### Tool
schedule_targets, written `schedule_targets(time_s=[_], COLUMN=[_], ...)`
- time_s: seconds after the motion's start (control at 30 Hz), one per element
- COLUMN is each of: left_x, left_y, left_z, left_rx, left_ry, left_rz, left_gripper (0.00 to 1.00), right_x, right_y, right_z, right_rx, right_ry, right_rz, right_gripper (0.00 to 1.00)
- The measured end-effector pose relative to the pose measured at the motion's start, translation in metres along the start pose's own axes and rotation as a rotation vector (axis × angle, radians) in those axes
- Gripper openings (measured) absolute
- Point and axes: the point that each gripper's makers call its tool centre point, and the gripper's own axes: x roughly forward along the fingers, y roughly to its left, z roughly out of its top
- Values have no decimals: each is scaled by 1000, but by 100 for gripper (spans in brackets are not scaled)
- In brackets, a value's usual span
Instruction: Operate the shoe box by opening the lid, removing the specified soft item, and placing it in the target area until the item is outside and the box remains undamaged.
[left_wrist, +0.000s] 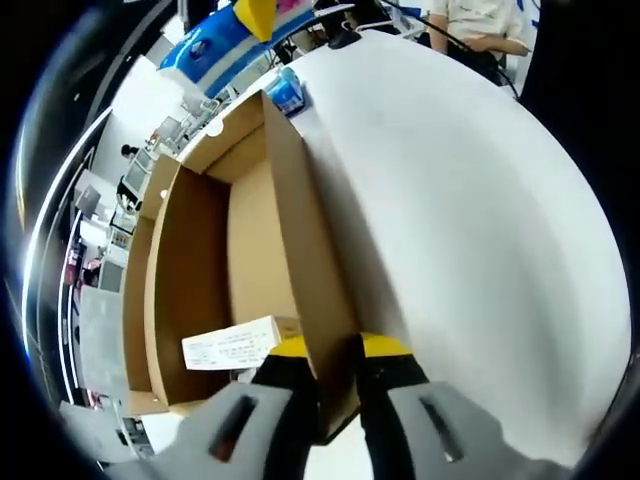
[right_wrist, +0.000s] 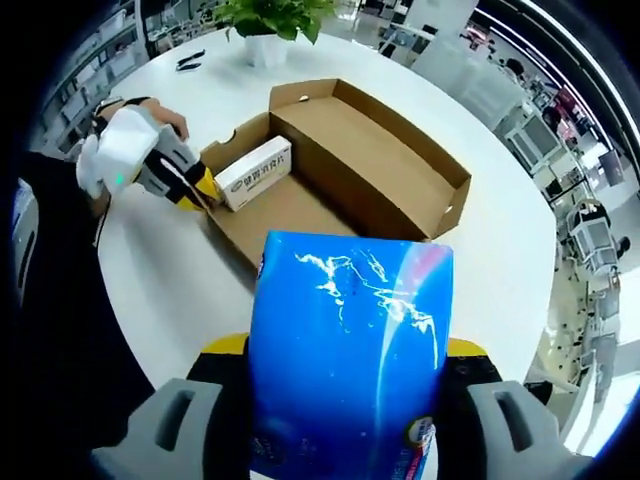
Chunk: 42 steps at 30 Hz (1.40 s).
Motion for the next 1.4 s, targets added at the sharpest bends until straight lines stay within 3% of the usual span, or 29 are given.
schedule_targets(time_s=[0.73,0.97,1.4], left_x=[1,1,0], left_y=[1,1,0], left_z=[-1,-1,-1], left_rx=[-2,-3,-4], left_ry=[2,2,6], left_rz=[2,3,2], left_gripper=[13,13,13], right_x=[-10,-4,13], right_y=[6,14,24], right_z=[-73,-96,-135], right_rx=[58,-14,31], right_ry=[28,60,55], right_rz=[29,49,92], right_gripper=[72,72,72])
